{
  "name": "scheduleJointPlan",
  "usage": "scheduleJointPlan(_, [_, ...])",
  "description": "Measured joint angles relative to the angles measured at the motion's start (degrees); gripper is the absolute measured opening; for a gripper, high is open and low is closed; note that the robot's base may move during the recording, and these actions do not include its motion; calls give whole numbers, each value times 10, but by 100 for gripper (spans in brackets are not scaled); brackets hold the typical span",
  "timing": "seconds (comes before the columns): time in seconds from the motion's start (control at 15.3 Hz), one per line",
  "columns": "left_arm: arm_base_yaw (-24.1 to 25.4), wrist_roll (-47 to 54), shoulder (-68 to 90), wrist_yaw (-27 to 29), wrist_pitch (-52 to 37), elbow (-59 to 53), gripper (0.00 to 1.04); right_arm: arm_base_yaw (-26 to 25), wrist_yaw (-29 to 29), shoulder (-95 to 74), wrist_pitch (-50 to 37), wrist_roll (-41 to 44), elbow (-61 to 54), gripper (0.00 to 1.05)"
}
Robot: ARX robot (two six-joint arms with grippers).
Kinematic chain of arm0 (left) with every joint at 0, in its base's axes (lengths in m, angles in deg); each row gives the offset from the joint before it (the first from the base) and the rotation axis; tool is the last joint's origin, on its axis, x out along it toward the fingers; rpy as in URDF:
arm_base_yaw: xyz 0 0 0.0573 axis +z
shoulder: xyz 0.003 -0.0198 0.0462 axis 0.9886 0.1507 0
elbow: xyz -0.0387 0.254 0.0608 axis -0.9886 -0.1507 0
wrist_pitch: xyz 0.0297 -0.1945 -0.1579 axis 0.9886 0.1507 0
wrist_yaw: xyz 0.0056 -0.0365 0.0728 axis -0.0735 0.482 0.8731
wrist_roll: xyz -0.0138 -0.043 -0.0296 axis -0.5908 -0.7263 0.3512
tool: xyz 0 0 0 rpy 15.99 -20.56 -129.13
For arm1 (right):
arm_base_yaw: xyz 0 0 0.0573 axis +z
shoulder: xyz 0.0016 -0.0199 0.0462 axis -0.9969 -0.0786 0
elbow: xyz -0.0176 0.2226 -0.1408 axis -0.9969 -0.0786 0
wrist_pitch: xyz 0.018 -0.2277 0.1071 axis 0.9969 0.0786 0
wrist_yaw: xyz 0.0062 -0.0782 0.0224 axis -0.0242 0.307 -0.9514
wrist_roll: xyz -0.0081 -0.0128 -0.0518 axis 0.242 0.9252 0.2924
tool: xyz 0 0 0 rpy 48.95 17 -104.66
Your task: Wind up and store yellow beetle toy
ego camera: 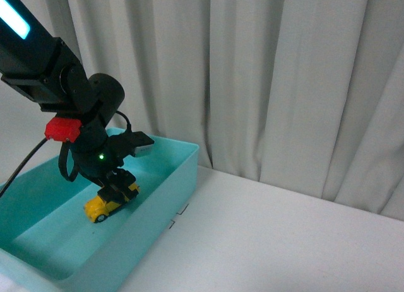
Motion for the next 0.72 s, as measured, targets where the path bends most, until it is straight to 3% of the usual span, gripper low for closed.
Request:
scheduleJointPlan(0.2, [-5,3,2,3,-15,-5,40,0,0,0,0,0,0,98])
scheduleJointPlan(0.52, [-8,3,4,-16,3,-5,95,0,0,0,0,0,0,98])
scheduleJointPlan(0.59, [-8,3,-2,-25,9,-5,100,0,0,0,0,0,0,98])
scheduleJointPlan(0.72, [-8,-1,-40,-79,10,-5,98,0,0,0,0,0,0,98])
